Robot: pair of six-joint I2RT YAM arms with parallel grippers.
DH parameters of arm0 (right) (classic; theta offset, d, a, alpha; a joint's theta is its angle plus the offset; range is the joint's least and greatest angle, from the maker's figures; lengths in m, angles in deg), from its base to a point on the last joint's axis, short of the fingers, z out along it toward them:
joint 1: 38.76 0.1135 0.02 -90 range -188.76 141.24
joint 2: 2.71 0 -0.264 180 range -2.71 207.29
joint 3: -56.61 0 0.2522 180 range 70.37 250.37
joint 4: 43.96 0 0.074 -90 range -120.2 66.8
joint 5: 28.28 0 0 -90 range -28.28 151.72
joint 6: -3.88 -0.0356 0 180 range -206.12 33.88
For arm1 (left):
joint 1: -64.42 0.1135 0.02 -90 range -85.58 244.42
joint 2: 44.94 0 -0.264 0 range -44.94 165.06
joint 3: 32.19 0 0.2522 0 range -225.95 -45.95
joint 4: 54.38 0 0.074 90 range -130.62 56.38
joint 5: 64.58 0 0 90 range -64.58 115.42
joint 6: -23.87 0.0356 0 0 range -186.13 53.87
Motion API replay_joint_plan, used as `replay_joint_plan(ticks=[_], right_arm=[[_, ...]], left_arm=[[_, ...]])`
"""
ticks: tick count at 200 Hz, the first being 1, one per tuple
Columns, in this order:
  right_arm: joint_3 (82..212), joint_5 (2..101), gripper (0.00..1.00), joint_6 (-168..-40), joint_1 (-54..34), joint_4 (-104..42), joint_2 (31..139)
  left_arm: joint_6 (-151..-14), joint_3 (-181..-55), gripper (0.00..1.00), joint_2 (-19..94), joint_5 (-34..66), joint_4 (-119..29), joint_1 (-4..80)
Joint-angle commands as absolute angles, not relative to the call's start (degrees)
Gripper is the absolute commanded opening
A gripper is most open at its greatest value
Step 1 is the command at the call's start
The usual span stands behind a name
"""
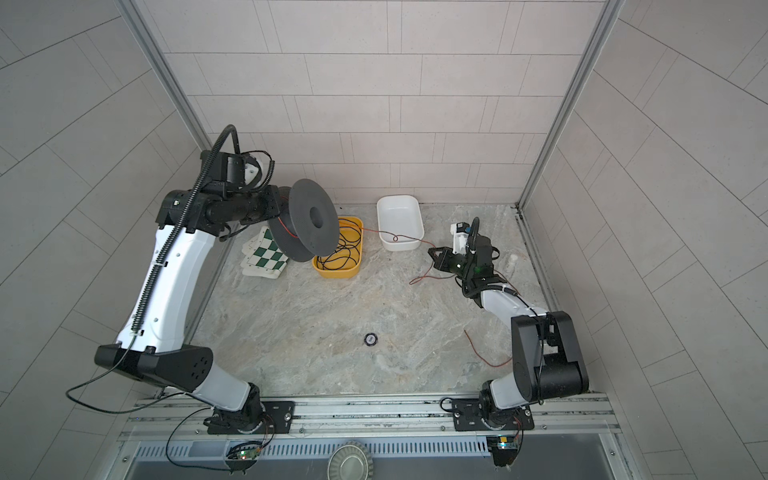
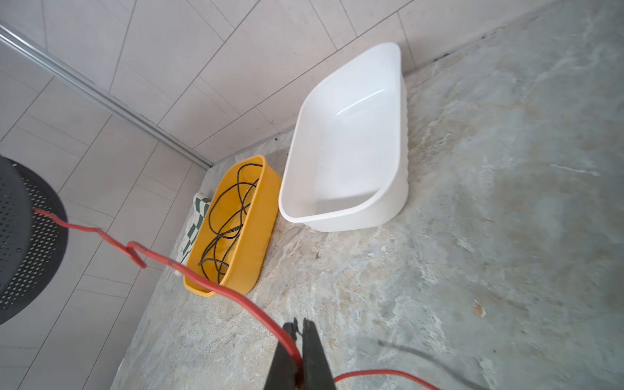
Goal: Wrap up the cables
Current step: 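Slide the right gripper along the red cable away from the spool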
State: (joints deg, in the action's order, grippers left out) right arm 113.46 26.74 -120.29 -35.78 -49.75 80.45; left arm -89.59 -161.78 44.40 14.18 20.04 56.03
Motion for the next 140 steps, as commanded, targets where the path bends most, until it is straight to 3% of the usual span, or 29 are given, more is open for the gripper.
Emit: replay_joint_plan(ticks=[1, 44, 99, 140], right_arm=[[114.5, 37.9, 0.00, -118.1, -37.3, -37.8, 78.2], [113.7, 44.5, 0.00, -118.7, -40.3, -32.4, 76.2], [114.9, 37.0, 0.00, -116.0, -40.2, -31.1, 79.7], [114.2, 32.2, 0.17, -115.1, -39.7, -33.8, 81.0]], left_arm=[[-89.4, -162.7, 0.00, 41.3, 18.5, 17.0, 57.9], [-90.1, -162.9, 0.00, 41.0, 17.4, 17.2, 58.6], [-93.3, -162.3, 0.00, 41.2, 11.1, 14.9, 58.7], [-92.8, -161.8, 0.00, 40.7, 6.6, 13.6, 58.4]])
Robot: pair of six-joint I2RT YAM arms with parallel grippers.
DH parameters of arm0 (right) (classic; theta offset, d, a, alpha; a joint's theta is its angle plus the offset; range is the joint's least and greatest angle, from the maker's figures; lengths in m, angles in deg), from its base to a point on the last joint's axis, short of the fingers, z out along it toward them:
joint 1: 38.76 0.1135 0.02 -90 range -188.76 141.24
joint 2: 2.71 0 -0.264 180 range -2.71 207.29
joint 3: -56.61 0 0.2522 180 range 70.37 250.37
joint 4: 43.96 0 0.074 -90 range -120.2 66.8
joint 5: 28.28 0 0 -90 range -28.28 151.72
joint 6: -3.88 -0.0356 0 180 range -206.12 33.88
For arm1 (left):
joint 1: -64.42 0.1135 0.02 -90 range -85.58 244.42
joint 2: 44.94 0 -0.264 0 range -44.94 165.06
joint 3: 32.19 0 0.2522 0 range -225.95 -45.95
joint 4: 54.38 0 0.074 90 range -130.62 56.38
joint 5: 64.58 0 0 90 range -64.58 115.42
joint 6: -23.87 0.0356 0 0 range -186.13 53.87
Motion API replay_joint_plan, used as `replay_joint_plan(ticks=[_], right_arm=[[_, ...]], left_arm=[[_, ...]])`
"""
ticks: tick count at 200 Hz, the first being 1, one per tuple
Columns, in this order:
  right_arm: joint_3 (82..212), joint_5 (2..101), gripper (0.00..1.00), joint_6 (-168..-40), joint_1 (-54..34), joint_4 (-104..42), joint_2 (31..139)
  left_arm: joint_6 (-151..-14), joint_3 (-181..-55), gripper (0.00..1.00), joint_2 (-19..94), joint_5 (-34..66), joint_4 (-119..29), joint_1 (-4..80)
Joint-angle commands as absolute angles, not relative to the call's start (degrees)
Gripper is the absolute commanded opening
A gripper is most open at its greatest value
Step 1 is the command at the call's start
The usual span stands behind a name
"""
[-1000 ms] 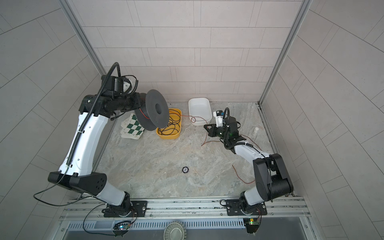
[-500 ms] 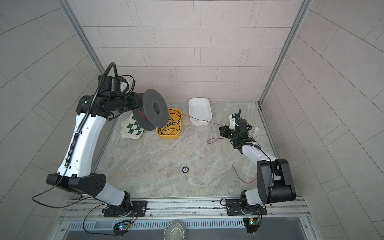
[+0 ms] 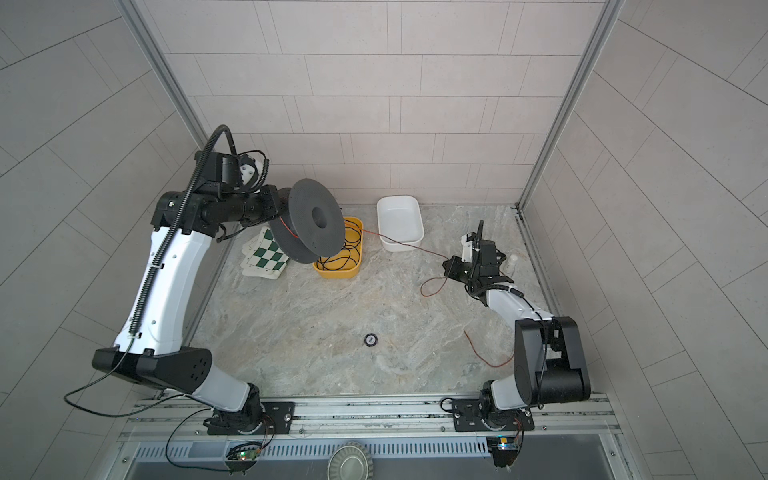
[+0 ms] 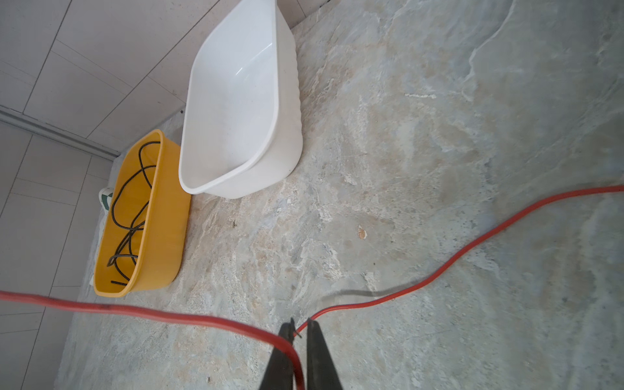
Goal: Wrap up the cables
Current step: 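Slide the right gripper along the red cable away from the spool, then grasp the red cable and carry it toward the spool with the right gripper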
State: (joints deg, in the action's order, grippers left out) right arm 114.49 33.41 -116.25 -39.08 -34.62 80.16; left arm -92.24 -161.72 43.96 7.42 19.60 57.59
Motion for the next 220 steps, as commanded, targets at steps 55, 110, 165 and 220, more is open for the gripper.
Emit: replay_joint_plan(ticks=[55, 110, 165, 220], right_arm=[[114.2, 32.4, 0.66, -113.5, -38.9, -33.9, 77.9], [115.8, 34.2, 0.76, -106.3, -32.7, -33.9, 71.8], [116.2, 36.3, 0.85, -96.2, -20.1, -39.8, 69.1], [119.6, 33.3, 0.85, -93.5, -12.8, -46.6, 77.4]], left_arm=[[-91.4, -160.4, 0.00, 39.6, 2.0, 11.7, 57.4], [-91.3, -160.0, 0.00, 39.0, -1.6, 11.7, 56.3], [-90.5, -158.0, 0.00, 36.7, -1.9, 12.2, 55.6], [-91.2, -157.8, 0.00, 35.4, -3.6, 12.4, 55.5]])
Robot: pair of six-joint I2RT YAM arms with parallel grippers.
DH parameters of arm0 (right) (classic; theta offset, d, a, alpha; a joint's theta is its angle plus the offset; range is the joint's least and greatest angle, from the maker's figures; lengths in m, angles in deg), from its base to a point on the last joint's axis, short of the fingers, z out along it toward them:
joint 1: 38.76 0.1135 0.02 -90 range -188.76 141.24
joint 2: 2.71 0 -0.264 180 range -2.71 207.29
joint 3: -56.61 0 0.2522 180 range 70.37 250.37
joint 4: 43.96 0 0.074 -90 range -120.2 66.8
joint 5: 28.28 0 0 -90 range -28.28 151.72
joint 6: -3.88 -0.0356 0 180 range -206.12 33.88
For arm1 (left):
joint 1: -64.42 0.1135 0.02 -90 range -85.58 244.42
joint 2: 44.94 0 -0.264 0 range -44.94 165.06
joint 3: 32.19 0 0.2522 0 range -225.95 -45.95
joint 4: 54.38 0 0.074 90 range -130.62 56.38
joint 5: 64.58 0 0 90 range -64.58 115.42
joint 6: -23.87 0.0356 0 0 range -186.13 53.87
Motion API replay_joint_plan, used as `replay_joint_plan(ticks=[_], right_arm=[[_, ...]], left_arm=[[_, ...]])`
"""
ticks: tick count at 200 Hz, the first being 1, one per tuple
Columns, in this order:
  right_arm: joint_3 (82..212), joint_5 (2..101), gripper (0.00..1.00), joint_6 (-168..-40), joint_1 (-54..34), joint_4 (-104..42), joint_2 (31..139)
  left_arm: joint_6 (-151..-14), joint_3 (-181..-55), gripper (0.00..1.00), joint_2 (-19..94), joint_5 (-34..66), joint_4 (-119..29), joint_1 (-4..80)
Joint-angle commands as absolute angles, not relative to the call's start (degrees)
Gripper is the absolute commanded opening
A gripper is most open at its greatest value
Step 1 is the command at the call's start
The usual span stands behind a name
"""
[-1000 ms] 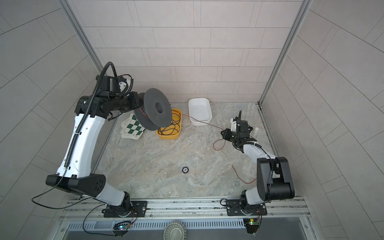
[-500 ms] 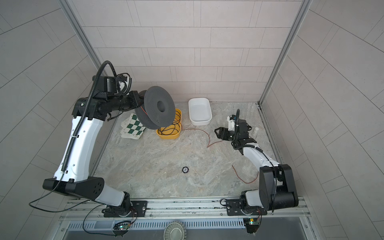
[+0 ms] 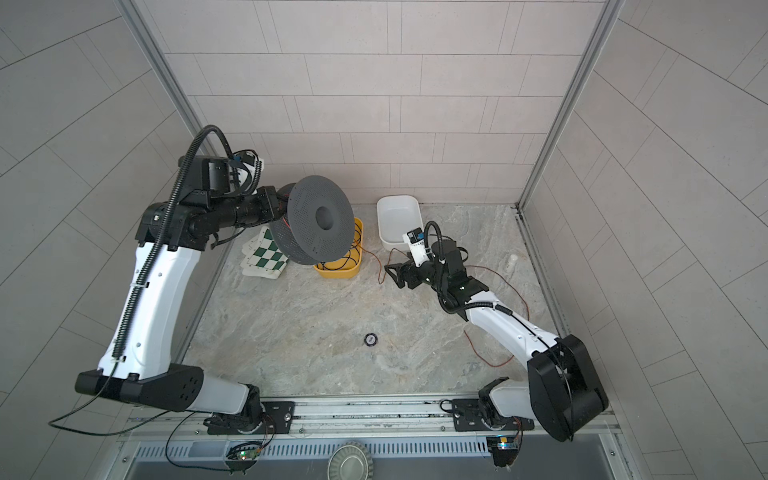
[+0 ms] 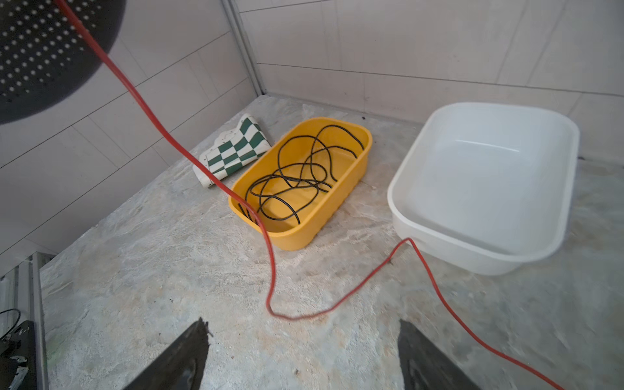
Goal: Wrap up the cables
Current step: 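Grasp the red cable and carry it toward the spool with the right gripper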
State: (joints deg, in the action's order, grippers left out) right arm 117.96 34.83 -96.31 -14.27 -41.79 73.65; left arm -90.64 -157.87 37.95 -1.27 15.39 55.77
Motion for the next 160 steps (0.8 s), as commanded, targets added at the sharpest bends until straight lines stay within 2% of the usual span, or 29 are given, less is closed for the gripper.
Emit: replay_joint_plan(ticks=[1, 73, 102, 119, 160], right_arm=[[119.7, 33.2, 0.85, -93.6, -12.7, -46.7, 77.6], [122.0, 32.3, 0.78, -97.1, -12.5, -50.8, 85.6], [122.1, 32.1, 0.72, -98.6, -13.3, -52.5, 87.3], [123.0, 31.0, 0.60, -99.7, -13.4, -52.7, 88.9], [122.1, 31.1, 0.19, -102.0, -13.3, -53.7, 90.0]], left_arm=[[-91.1, -157.8, 0.00, 35.3, -3.6, 12.3, 55.6], [-91.3, -157.7, 0.00, 34.7, -4.3, 12.5, 55.6], [-91.4, -157.8, 0.00, 34.9, -4.6, 12.4, 55.5], [-91.8, -157.6, 0.00, 34.7, -4.3, 11.7, 55.6], [-94.9, -157.4, 0.00, 35.3, -3.1, 8.9, 55.6]])
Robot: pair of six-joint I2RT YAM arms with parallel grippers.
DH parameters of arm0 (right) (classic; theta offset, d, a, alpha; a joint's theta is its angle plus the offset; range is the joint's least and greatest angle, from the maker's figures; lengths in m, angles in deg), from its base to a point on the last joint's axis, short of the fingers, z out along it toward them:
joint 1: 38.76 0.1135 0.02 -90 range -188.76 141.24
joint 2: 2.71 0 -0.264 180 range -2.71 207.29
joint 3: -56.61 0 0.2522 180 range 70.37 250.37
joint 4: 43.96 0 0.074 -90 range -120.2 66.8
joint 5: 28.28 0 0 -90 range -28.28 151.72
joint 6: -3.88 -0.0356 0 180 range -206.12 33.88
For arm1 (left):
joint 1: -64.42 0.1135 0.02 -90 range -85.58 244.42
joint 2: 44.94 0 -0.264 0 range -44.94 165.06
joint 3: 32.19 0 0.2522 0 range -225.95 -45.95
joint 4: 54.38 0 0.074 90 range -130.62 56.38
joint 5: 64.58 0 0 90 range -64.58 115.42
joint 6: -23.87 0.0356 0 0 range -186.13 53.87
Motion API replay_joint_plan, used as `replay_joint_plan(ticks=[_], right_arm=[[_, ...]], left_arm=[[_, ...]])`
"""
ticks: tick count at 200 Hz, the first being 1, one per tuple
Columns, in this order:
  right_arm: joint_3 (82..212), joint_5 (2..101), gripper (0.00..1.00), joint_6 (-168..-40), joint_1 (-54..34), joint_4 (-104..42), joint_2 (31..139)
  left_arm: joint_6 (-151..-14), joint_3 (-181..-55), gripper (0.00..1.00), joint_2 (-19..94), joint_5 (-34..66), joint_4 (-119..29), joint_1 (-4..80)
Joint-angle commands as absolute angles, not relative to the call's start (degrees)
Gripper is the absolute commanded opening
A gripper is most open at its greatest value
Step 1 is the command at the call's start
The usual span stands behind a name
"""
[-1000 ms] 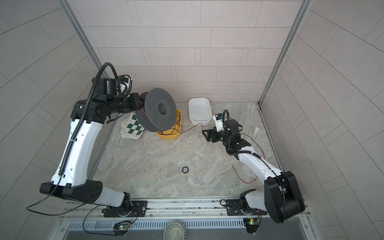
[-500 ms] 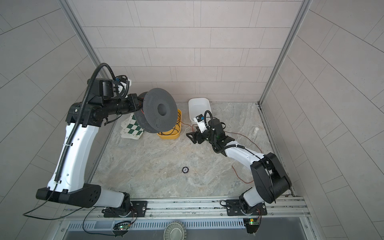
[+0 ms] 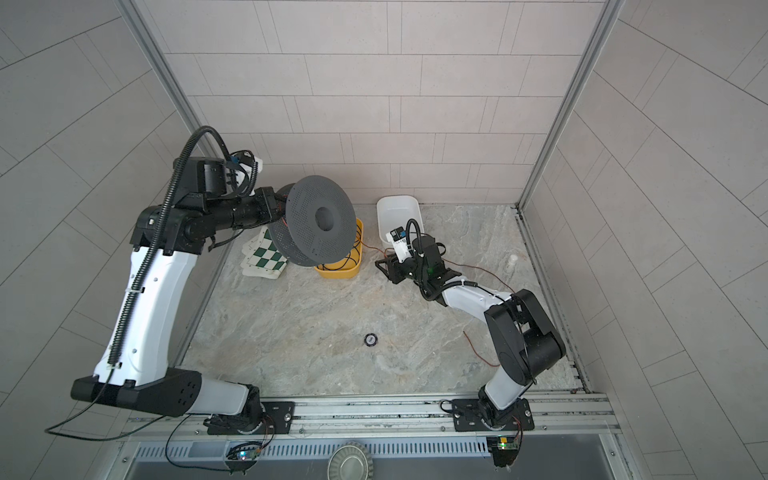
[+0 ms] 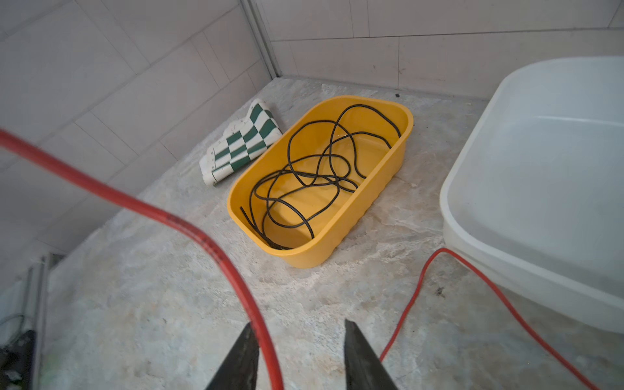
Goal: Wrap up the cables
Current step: 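Grasp the red cable and carry it toward the spool with the right gripper, then carry red cable over the spool hub with right while left tilts spool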
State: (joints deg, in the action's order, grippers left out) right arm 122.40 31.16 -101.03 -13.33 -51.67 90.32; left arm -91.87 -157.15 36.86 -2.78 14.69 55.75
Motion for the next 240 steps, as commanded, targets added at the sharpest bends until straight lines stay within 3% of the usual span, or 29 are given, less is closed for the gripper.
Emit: replay_joint_plan(ticks=[1, 25, 75, 127, 190, 240], right_arm=[[122.0, 31.2, 0.18, -102.0, -13.2, -53.7, 90.0], [120.7, 33.0, 0.00, -102.0, -12.8, -52.8, 88.9], [119.1, 40.8, 0.00, -97.2, -9.3, -45.6, 85.4], [120.1, 53.2, 0.00, -90.0, 0.2, -36.3, 82.4], [131.4, 66.7, 0.00, -75.7, 12.2, -19.9, 83.5], [140.1, 70.5, 0.00, -69.5, 17.6, -11.0, 83.3]], left_arm=[[-95.0, -157.4, 0.00, 35.4, -3.0, 8.8, 55.6], [-97.5, -157.5, 0.00, 36.2, -0.6, 7.4, 55.6], [-106.7, -153.3, 0.00, 36.9, 4.7, 0.9, 55.6], [-112.6, -146.7, 0.00, 37.1, 14.9, -6.6, 55.4], [-108.8, -146.5, 0.00, 40.2, 29.1, -8.8, 49.6], [-103.6, -147.2, 0.00, 43.5, 38.2, -9.2, 43.3]])
